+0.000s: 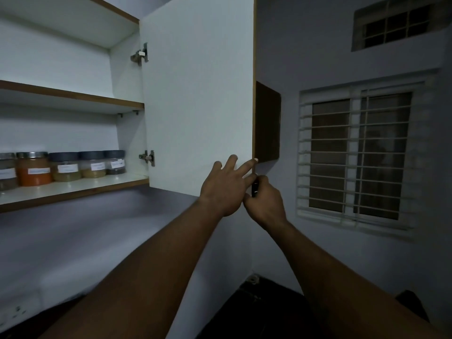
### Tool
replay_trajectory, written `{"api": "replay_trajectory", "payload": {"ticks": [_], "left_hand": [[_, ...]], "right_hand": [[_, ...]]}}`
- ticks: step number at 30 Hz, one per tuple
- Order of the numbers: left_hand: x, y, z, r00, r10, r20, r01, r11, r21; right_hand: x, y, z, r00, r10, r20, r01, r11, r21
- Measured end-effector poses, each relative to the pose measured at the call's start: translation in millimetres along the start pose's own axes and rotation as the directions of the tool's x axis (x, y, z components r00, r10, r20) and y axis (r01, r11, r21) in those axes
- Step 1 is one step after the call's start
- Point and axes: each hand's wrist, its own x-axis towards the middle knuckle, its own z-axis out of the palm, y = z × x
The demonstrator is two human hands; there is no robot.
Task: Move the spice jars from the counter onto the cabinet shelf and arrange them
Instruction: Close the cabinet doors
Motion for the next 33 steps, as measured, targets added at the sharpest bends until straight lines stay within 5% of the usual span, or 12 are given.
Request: {"api": "replay_trajectory", "payload": {"ticks": [10, 19, 25, 33], "left_hand": [[-58, -47, -4, 0.975, 0.044, -0.217, -0.027, 0.996, 0.084], [-127, -106, -30, 0.931, -0.072, -0.357, 0.11, 0.99, 0.087], [-206, -161, -47, 0.951, -0.175, -0.254, 0.213, 0.969, 0.128], [-293, -221, -84, 0.941, -0.34, -0.001, 0.329, 0.911, 0.248]], "right_hand": [[-35, -44, 37, 0.94, -0.126, -0.318, 0.145, 0.989, 0.036], [-63, -120, 71, 0.876, -0.417, -0.243, 0.453, 0.885, 0.111], [-94, -188, 123, 0.904, -0.4, -0.151, 0.424, 0.885, 0.191], [-110, -274, 186, 0.88, -0.475, -0.007, 0.474, 0.877, 0.075]]}}
